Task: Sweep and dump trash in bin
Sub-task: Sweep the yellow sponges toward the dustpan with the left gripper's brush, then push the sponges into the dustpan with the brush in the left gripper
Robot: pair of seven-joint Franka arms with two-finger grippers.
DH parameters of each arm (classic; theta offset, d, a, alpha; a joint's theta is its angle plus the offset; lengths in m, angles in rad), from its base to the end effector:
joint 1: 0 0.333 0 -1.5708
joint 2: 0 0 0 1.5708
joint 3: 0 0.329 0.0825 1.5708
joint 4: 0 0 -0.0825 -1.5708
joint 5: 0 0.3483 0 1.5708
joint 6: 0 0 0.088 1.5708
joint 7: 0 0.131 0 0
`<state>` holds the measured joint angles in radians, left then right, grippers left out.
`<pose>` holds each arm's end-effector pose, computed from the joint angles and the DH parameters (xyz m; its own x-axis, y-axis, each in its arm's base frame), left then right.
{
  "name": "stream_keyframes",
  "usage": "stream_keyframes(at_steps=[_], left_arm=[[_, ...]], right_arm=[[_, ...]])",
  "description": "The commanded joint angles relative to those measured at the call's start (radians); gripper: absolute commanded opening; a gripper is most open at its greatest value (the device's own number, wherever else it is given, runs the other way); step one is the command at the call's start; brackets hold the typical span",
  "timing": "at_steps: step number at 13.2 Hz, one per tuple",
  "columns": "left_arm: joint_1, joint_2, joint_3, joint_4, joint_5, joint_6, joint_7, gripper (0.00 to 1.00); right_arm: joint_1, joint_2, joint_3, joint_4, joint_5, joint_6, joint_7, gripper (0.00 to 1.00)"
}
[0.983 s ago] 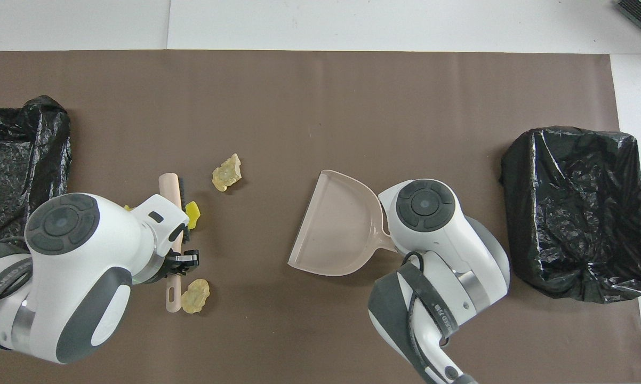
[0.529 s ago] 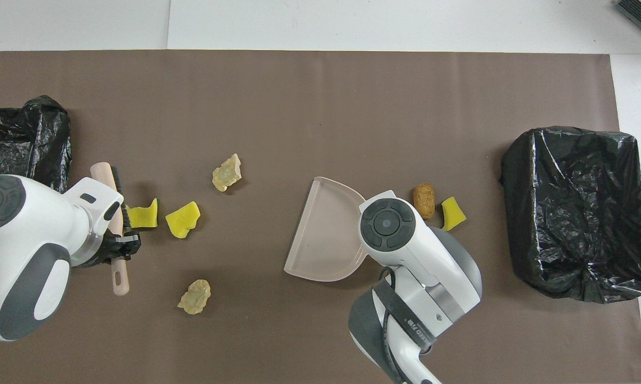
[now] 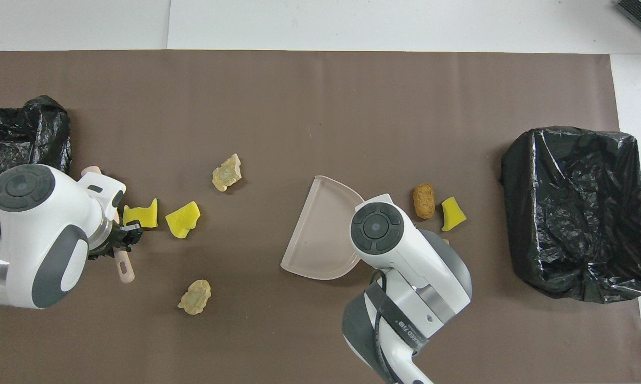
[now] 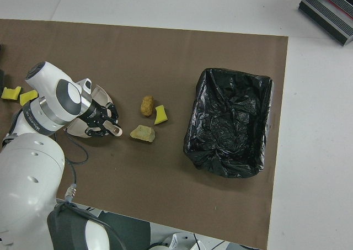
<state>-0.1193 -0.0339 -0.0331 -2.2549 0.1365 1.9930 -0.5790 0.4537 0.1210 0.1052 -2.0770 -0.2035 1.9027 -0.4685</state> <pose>0.4515 -0.0579 0.3726 0.9238 0.3595 -0.1319 0.3270 -0.9198 -0.2170 0.4339 0.2478 0.3628 0.4083 0.8505 -0.3315 0.9018 -0.4322 0.0018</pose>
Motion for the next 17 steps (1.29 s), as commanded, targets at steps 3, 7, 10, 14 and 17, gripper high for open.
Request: stream_keyframes(at_steps=[3,7,10,14,17], left_arm=[[-0.144,0.042,0.004,0.002,0.005,0.033,-0.021,0.0],[-0.282,0.037,0.002,0.0,-0.104,0.072,0.066,0.0],[-0.397,0.032,0.001,-0.002,-0.207,0.084,0.139,0.02],[-0.509,0.023,-0.001,0.005,-0.296,0.087,0.151,0.03],[-0.582,0.025,-0.002,0.029,-0.313,0.084,0.154,0.03]], right_arm=[[-0.003,0.0,0.002,-0.011,-0.017,0.024,0.034,0.0],[-0.004,-0.001,0.002,-0.011,-0.017,0.01,0.085,0.0],[-0.006,-0.001,0.002,-0.011,-0.017,0.009,0.09,0.0],[-0.007,-0.001,0.002,-0.012,-0.017,0.009,0.09,0.0],[-0.009,-0.001,0.002,-0.011,-0.017,0.009,0.09,0.0]])
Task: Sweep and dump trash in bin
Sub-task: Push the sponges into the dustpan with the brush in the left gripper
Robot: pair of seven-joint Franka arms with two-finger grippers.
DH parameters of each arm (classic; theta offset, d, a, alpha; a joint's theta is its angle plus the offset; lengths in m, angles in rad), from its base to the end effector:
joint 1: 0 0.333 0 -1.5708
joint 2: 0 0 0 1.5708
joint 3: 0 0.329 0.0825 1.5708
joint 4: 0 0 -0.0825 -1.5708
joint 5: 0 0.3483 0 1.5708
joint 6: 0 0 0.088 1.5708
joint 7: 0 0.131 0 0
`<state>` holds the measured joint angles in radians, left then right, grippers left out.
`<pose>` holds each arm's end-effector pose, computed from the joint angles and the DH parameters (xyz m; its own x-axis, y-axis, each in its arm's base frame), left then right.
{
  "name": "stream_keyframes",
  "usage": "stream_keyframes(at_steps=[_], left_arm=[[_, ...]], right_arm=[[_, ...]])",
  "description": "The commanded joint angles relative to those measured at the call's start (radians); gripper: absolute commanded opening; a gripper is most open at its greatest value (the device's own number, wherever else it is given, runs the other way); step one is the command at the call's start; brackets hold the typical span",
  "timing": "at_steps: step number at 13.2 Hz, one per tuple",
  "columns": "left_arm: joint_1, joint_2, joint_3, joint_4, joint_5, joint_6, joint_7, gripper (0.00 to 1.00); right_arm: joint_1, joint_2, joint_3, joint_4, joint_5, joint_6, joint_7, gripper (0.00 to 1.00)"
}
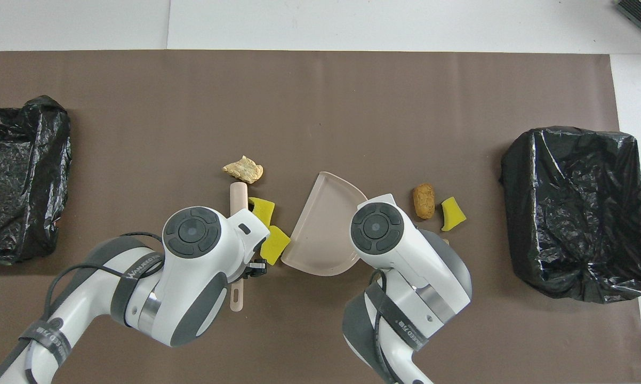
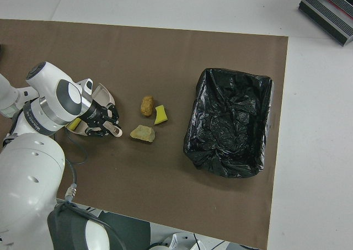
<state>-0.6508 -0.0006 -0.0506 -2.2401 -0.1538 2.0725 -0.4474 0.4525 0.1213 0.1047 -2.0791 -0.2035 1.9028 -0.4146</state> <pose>0.3536 -0.3132 0.3677 0.9641 -0.1678 -0.2059 -0.1642 -0.9858 0.0345 0.4338 0.2467 0.3618 0.4570 0.8249 -0.3328 0.8777 -0.4788 0.0185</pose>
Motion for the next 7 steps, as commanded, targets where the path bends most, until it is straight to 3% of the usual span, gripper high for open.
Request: stream_keyframes(at_steps=[1,3,7], left_arm=[[-0.056,0.007,0.017,0.061,-0.024,-0.005,0.022,0.04],[-0.047,0.039,0.02,0.12,-0.03,-0.008,0.018,0.04],[0.0,0.011,0.031,0.161,-0.027,-0.096,0.021,0.08]], right_arm=[[-0.008,-0.002,0.003,-0.01,-0.017,0.009,0.036,0.0],[-0.008,-0.002,0.003,-0.01,-0.017,0.009,0.036,0.0],[-0.009,-0.002,0.003,-0.01,-0.017,0.01,0.036,0.0]])
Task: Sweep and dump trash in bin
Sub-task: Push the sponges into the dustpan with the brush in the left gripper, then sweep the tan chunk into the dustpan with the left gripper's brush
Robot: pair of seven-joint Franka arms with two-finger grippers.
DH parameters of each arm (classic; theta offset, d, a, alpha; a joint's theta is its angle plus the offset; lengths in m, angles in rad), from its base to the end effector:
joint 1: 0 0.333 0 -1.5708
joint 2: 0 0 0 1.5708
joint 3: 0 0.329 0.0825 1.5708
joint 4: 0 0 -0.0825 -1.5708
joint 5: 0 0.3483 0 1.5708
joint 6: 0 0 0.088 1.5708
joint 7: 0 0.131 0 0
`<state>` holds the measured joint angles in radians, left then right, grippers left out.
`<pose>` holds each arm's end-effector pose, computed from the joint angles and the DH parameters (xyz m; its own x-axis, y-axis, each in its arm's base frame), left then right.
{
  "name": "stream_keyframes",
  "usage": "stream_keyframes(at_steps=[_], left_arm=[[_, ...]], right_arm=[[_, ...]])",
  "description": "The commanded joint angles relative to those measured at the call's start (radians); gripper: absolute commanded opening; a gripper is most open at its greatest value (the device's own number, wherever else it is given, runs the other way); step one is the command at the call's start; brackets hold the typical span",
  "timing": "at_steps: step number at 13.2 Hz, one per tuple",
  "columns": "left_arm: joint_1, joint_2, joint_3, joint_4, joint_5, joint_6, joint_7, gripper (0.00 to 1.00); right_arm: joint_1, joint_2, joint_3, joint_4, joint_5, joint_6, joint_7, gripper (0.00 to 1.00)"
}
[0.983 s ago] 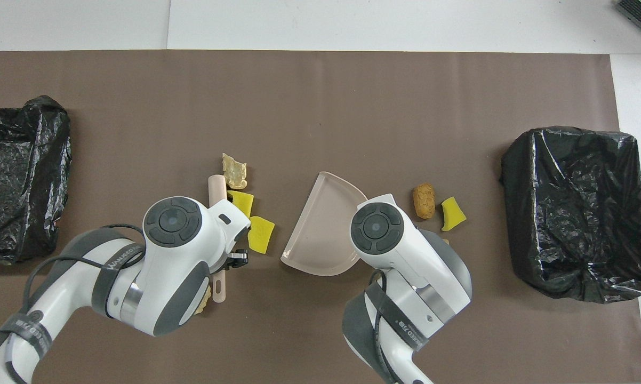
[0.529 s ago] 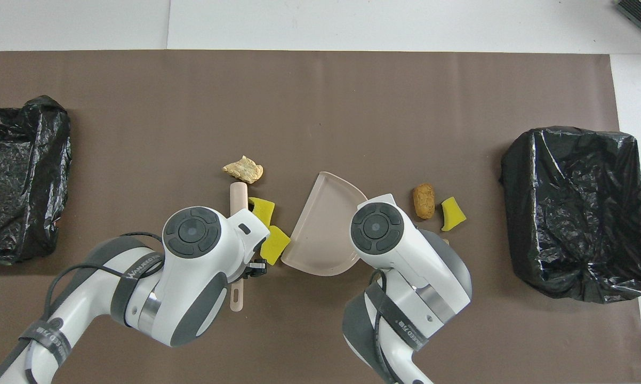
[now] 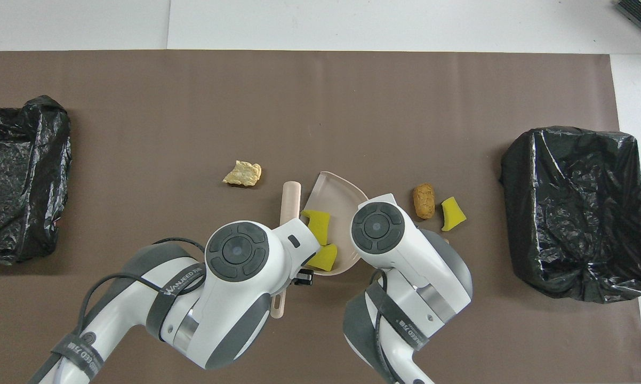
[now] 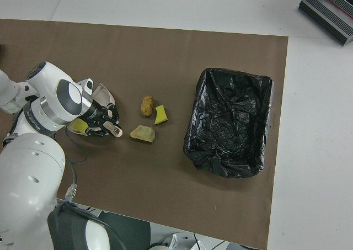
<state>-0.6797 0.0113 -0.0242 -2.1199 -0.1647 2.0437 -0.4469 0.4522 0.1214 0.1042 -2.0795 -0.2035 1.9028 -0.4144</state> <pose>0.3745 -0.3343 0.4085 0.9733 -0.1788 -0.1437 -0.1678 -0.9821 0.0854 0.4339 0.2463 0.3616 0.4577 0.8243 -0.3333 0.8773 -0.4797 0.0184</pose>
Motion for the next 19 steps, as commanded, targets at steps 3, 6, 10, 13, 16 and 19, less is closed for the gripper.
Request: stream_keyframes(at_steps=[3,6,10,13,16,19], left_arm=[[0.11,0.012,0.01,0.057,0.071,-0.082,0.022,0.06],[0.24,0.045,0.013,0.09,0.189,-0.071,0.148,0.04],[0.377,0.153,0.013,0.17,0.252,-0.025,0.344,0.0],[0.414,0.2,0.012,0.167,0.264,0.038,0.402,0.0],[0.382,0.187,0.004,0.127,0.254,0.035,0.45,0.0],[0.318,0.158,0.0,0.077,0.197,0.044,0.453,0.0]], right_arm=[[-0.009,-0.002,0.003,-0.01,-0.016,0.01,0.035,0.0],[-0.009,-0.003,0.003,-0.013,-0.013,0.012,0.037,0.0],[-0.015,-0.005,0.003,-0.024,0.059,0.002,-0.001,0.0],[-0.004,-0.005,0.003,-0.017,0.058,-0.001,-0.001,0.0],[-0.004,-0.005,0.003,-0.017,0.058,-0.002,0.008,0.0],[-0.004,-0.006,0.003,-0.021,0.058,-0.001,0.009,0.0]])
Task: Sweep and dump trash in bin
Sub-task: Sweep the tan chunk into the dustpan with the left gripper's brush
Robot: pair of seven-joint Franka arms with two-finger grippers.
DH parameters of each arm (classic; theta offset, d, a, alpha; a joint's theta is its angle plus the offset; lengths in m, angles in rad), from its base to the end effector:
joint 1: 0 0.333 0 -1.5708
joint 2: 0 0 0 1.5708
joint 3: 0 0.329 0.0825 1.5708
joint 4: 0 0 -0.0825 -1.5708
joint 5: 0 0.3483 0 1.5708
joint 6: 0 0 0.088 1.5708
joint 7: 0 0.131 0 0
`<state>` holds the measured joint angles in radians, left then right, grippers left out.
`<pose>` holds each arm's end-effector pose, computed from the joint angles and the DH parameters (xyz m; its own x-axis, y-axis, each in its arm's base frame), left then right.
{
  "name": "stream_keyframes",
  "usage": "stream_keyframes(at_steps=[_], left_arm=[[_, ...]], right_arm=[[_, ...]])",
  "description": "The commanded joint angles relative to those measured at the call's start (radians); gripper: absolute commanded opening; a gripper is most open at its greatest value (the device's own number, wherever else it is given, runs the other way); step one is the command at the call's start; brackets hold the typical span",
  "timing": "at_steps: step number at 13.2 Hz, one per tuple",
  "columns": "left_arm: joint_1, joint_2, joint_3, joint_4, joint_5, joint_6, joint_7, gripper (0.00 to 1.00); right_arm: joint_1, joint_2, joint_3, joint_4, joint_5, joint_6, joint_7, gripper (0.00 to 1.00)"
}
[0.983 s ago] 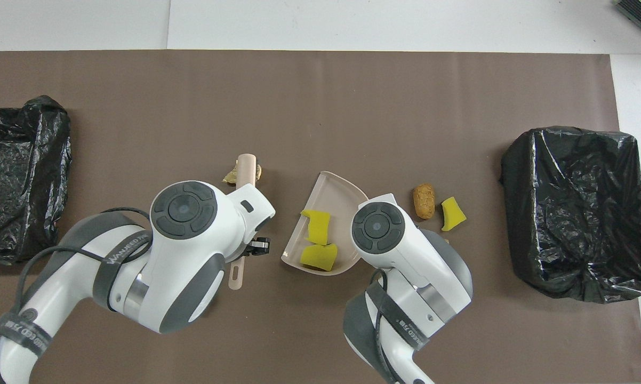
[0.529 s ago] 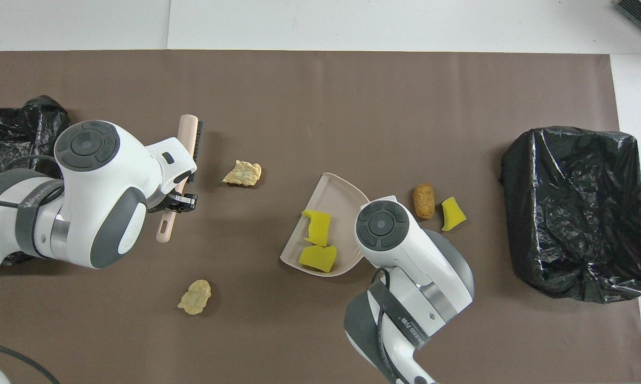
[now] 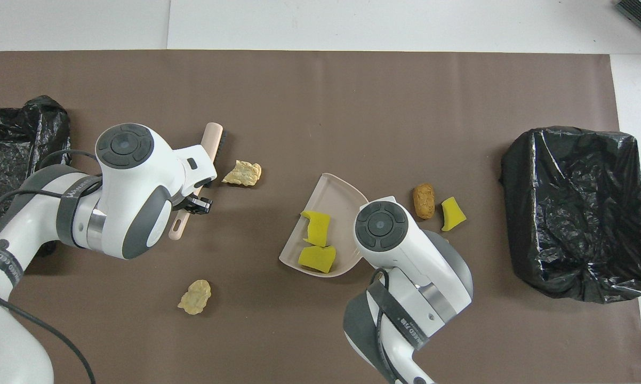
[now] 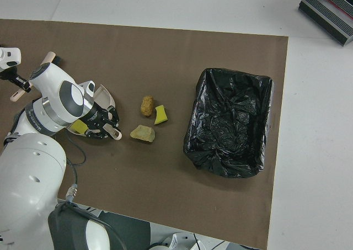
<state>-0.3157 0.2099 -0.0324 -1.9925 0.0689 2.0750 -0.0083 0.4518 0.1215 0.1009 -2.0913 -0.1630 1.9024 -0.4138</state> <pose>0.5187 -0.1823 0.3576 0.9235 -0.3619 -0.1272 -0.3703 -0.9276 -0.0499 0.4294 0.2460 0.3566 0.4717 0.8180 -0.3291 0.8634 -0.5042 -0.0157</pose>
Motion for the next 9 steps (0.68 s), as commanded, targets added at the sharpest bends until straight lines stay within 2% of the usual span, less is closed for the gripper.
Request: stream_keyframes(at_steps=[1,9], left_arm=[[-0.069,-0.043,0.006,-0.051,-0.093,0.011,0.017,0.0],[-0.364,-0.124,0.006,-0.112,-0.198,-0.047,0.004,0.0]], right_arm=[[-0.004,-0.006,0.006,-0.01,0.017,0.0,0.009,0.0],[-0.007,-0.005,0.006,-0.01,0.017,0.003,0.009,0.0]])
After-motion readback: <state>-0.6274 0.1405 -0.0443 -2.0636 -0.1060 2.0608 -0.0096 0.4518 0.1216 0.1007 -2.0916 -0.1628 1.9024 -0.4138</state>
